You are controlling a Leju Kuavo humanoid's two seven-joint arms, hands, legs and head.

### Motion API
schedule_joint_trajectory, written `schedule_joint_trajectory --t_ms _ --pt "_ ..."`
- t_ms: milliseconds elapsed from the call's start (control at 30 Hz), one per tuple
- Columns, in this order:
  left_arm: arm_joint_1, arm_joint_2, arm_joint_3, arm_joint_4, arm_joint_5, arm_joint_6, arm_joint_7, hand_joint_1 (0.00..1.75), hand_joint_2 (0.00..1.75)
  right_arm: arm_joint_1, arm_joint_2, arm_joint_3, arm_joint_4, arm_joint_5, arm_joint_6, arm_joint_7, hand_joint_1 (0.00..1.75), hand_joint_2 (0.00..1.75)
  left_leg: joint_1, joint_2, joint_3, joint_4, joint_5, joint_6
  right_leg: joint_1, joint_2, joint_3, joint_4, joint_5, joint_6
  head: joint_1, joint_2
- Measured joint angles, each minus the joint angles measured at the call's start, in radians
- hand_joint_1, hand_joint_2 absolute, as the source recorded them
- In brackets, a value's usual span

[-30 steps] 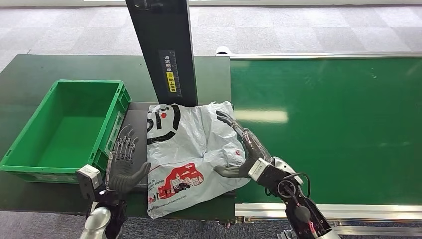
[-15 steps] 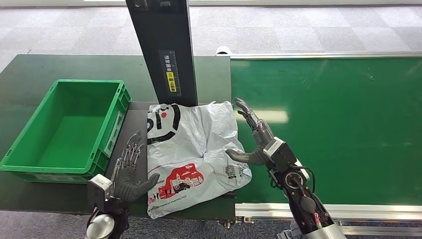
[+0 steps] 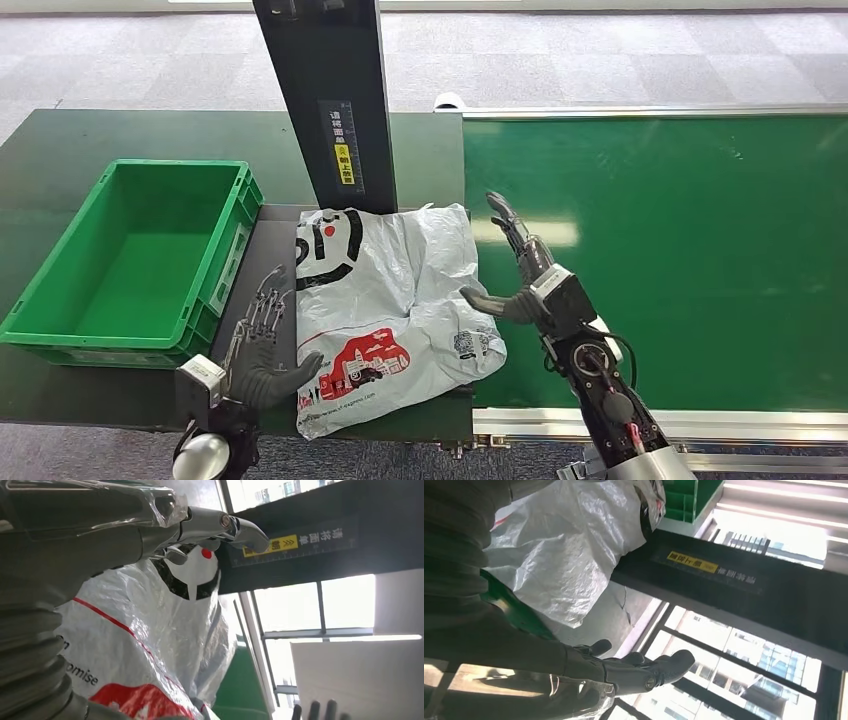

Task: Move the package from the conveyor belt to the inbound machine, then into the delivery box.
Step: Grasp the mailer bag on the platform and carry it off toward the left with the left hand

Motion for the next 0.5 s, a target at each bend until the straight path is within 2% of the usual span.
schedule_joint_trajectory --t_ms 133,200,367,500 --pt "0.005 0.001 -0.056 -0.055 -0.03 -0.031 -0.008 0.0 1.75 -0.038 0.006 -0.018 0.069 -0.022 -0.025 0.011 0.0 1.75 0.0 0.0 0.0 0.0 0.0 0.0 0.0 0.0 0.0 0.0 0.0 0.0 0.0 0.0" --pt "0.0 0.005 -0.091 -0.066 -0.092 -0.009 0.001 0.0 1.75 -0.049 0.008 -0.021 0.094 -0.023 -0.027 0.011 0.0 1.75 0.0 -0.001 0.0 0.0 0.0 0.0 0.0 0.0 0.0 0.0 0.0 0.0 0.0 0.0" --pt "-0.065 0.024 -0.19 0.009 -0.46 0.194 0.145 0.0 1.75 -0.049 0.003 -0.019 0.119 -0.003 -0.017 0.007 0.0 1.75 0.0 -0.001 0.0 0.0 0.0 0.0 0.0 0.0 0.0 0.0 0.0 0.0 0.0 0.0" --pt "-0.152 0.025 -0.23 0.154 -0.554 0.27 0.208 0.0 1.75 -0.041 -0.002 -0.017 0.133 0.013 -0.013 0.001 0.0 1.75 0.0 0.0 0.0 0.0 0.0 0.0 0.0 0.0 0.0 0.0 0.0 0.0 0.0 0.0"
